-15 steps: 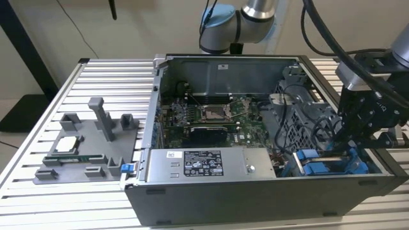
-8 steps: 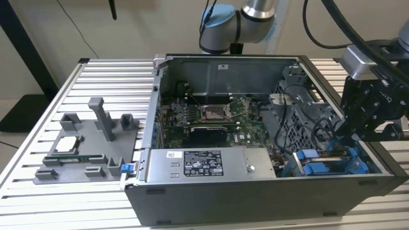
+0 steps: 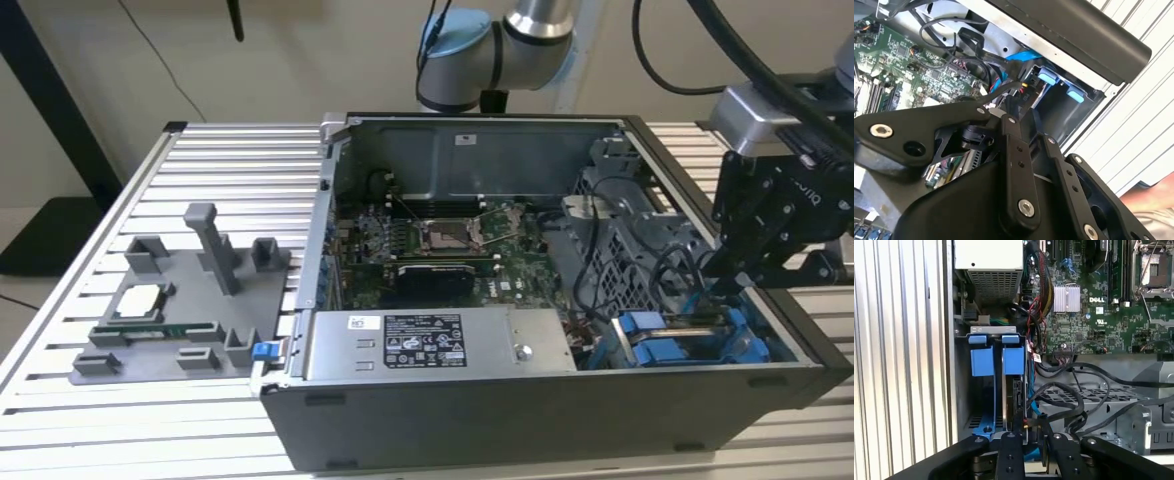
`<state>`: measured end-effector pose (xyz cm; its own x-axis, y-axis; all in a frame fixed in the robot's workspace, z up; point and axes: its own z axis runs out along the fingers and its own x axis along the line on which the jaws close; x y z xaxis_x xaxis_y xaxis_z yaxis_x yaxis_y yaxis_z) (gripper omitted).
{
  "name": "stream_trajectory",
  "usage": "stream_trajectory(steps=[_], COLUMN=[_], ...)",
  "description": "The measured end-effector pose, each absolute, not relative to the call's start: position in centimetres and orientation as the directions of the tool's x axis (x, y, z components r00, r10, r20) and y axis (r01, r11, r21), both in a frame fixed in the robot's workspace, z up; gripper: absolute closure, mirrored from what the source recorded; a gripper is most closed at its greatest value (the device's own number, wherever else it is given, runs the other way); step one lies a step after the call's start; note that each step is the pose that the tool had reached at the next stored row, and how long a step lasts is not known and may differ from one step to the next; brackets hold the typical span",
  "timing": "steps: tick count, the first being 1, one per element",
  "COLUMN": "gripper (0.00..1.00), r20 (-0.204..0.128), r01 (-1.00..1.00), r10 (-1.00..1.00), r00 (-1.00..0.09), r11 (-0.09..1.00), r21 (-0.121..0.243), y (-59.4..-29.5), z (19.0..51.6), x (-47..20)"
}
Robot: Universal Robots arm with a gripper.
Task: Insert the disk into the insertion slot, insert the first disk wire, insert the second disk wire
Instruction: 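Insert the first disk wire, then insert the second disk wire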
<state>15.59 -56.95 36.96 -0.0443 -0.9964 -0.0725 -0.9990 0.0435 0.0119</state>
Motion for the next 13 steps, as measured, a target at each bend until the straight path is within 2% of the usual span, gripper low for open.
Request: stream_trajectory(steps=[13], gripper=[0.0], r20=[-0.072], r01=[-0.999], r10=[-0.996], r00=[-0.044], r11=[0.044], r21=[0.012], y=[-56.54], z=[37.75], x=[15.58])
